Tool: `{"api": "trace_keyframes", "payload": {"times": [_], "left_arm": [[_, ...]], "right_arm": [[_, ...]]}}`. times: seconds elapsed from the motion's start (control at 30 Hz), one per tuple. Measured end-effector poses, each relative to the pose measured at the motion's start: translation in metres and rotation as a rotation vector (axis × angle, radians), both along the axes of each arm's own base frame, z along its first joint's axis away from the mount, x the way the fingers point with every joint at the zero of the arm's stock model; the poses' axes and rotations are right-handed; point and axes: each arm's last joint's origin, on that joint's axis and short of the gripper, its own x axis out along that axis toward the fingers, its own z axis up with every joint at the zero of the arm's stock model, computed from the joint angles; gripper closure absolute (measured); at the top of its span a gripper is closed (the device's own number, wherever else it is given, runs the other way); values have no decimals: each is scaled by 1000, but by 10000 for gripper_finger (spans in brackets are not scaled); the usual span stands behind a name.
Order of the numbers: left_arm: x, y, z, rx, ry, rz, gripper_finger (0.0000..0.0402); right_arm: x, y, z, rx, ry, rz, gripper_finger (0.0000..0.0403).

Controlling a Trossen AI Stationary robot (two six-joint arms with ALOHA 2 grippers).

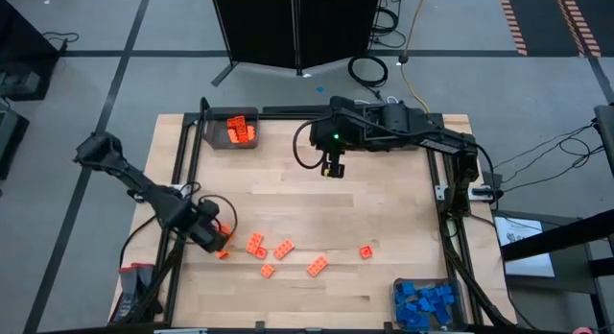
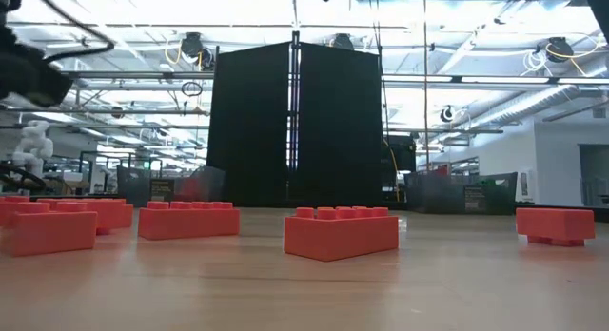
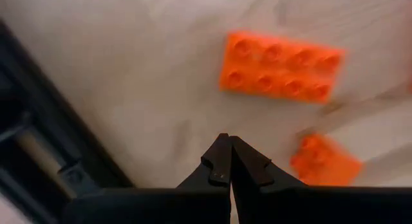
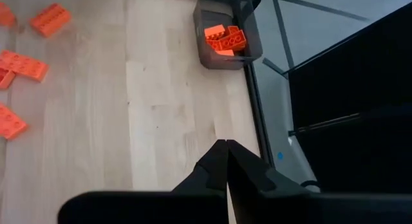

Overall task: Sort blocks
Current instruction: Put the orange game piece into the top left black bin

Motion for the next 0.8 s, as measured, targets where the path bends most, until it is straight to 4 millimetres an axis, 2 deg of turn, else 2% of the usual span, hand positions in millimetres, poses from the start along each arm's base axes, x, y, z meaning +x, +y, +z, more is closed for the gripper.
{"api": "trace_keyframes", "payload": {"times": [0.17, 0.37, 0.53, 0.8], "left_arm": [[6, -7, -17, 46, 99, 25, 401], [28, -7, -36, 109, 35, 21, 401], [44, 3, -45, 126, 22, -18, 401], [64, 26, -45, 139, -50, -100, 401]], "right_arm": [[1, 0, -1, 5, 3, 6, 403], [0, 0, -1, -11, 19, 26, 403], [0, 0, -1, -11, 23, 37, 403], [0, 2, -1, 21, 24, 73, 403]]}}
